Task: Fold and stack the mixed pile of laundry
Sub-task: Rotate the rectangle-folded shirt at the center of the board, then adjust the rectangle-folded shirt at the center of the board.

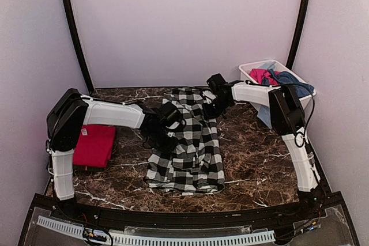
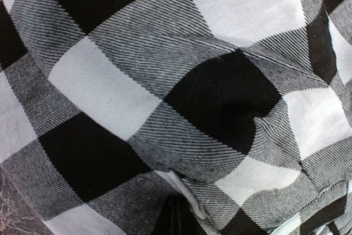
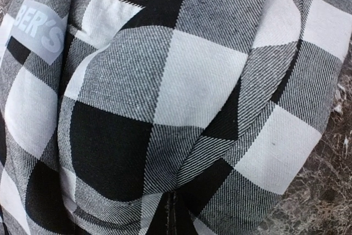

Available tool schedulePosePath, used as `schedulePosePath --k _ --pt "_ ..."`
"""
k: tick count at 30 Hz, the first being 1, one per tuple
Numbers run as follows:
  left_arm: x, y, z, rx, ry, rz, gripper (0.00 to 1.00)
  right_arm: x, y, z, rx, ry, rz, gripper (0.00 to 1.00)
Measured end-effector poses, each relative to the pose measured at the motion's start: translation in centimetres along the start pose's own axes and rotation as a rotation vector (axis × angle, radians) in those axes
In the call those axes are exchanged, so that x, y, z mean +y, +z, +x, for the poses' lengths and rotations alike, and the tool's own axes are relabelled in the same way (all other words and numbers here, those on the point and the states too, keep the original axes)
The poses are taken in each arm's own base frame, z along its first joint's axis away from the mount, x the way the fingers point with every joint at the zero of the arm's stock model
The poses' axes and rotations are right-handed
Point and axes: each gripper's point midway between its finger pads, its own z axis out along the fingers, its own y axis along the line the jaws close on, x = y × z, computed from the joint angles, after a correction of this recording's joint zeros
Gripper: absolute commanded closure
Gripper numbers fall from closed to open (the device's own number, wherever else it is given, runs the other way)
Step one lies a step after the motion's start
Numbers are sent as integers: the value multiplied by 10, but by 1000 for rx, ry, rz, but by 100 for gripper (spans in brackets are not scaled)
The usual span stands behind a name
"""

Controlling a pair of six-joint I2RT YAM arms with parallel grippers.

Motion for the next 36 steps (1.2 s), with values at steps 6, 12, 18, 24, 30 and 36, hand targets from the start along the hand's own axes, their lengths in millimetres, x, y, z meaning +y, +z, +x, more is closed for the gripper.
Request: schedulePosePath --k 6,12,18,24,30,36 --pt "9 -4 -1 1 17 -17 81 7 -20 11 29 -3 -14 74" --pt "7 -46 -12 -74 20 3 69 41 -114 -12 -100 -40 -87 60" --pt "-1 -109 3 -197 3 84 65 106 -228 8 -264 -118 -217 60" --pt "-34 -97 63 -130 40 161 63 181 -205 133 -53 -154 -364 59" --pt "-49 -77 111 -63 45 198 58 202 -168 224 136 -129 -366 60" --pt "-56 -77 109 -110 48 209 58 210 -160 232 124 -105 -366 61"
